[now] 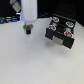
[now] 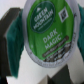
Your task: Open the kcup holder, insert the kcup into the holder, and close the kcup holder
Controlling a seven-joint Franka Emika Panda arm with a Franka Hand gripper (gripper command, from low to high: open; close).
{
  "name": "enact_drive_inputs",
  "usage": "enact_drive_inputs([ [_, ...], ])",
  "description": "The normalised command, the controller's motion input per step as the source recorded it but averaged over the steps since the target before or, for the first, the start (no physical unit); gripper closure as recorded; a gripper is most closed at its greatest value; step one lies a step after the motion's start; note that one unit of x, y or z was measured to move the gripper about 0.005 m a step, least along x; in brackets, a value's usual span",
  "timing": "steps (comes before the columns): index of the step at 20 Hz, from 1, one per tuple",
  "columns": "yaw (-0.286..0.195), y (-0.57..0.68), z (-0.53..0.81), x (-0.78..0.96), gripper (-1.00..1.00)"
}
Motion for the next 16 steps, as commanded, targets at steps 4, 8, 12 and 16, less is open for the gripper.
enact_drive_inputs([
  [4,0.01,0.66,0.6,0.17,1.0],
  [8,0.011,0.66,0.45,0.09,1.0],
  [12,0.002,0.67,0.44,0.19,1.0],
  [16,0.014,0.66,0.31,0.12,1.0],
])
